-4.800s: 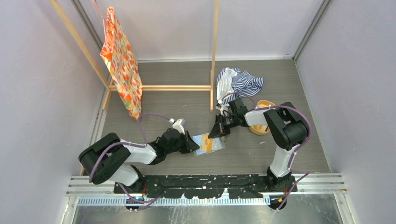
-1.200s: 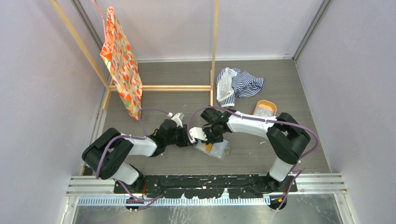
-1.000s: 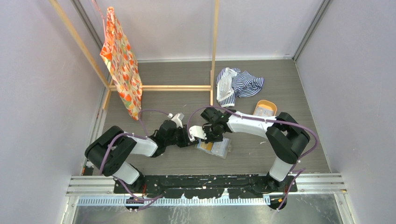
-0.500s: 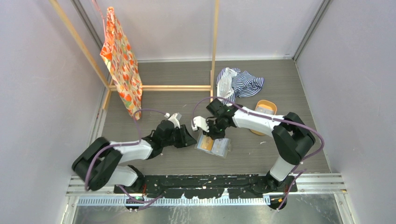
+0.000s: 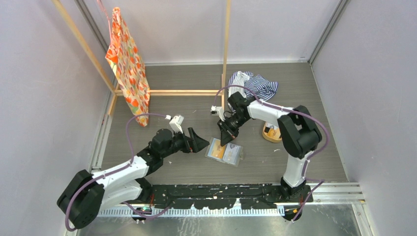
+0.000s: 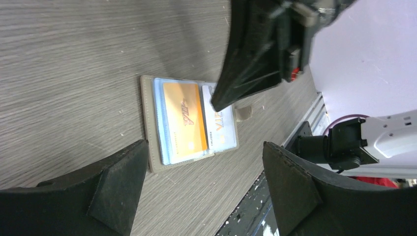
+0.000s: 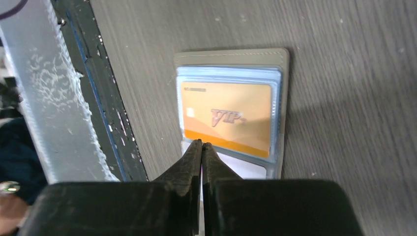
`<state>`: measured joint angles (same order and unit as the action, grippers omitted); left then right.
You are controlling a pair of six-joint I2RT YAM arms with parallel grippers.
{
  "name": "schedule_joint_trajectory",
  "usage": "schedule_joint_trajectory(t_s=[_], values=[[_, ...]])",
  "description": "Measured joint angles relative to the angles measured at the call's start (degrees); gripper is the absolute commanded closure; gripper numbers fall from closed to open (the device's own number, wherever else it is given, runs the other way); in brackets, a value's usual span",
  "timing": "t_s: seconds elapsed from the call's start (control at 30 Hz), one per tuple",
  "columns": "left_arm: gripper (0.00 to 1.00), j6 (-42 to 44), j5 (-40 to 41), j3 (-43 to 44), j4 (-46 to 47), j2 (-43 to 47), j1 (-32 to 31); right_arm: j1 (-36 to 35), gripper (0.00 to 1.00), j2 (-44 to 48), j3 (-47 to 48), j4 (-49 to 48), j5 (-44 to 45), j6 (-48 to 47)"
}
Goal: Put the credit cards into the card holder
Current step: Turn over the card slot in the card holder.
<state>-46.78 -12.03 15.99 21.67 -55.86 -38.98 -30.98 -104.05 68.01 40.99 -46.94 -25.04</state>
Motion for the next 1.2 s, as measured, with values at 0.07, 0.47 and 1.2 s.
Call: schedule_joint_trajectory(t_s=[0.07, 0.47, 1.2], values=[[0.18, -0.98, -1.38, -0.02, 2.32, -2.27, -0.02, -0.02, 0.96, -3.3, 1.2, 0.72, 0.31, 1.97], [0.33, -5.27, -7.41, 0.48, 14.75, -20.28, -0.85, -0.02, 0.98, -9.11, 5.18, 6.45, 5.33, 5.35], [0.42, -7.28, -9.42, 2.54, 20.72, -27.85, -2.01, -0.02, 0.98, -12.72, 7.65, 9.53, 8.41, 5.88]])
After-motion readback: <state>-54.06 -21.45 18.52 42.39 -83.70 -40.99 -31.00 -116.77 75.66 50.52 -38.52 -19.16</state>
